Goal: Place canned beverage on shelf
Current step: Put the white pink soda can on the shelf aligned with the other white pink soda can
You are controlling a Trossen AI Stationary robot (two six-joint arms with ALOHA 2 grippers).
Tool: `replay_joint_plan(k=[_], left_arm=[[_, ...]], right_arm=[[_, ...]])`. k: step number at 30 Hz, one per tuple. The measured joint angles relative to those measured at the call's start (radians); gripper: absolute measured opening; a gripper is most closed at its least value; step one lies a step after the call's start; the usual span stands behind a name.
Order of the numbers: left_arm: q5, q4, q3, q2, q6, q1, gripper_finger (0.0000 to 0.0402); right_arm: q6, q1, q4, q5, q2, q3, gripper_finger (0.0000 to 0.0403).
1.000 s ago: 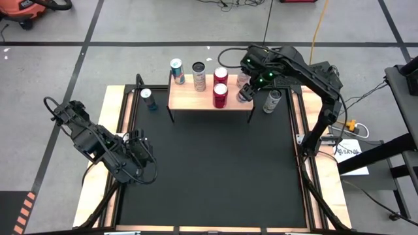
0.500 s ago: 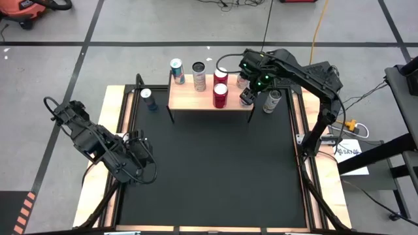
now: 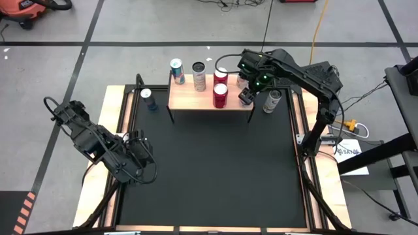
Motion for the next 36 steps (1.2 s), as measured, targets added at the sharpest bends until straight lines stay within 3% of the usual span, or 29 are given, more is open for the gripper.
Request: replay_joint_plan(k=[14, 36], left_arm=[[0.000, 0.000, 0.000, 0.000, 0.008, 0.000, 0.0000], [0.000, -0.001, 0.000, 0.000, 0.007, 0.000, 0.0000]], right_arm=[[-0.008, -0.002, 0.054, -0.006, 0.000, 0.000, 0.0270], [-0.024, -0.002, 0.084, 0.000, 0.021, 0.000, 0.0274]])
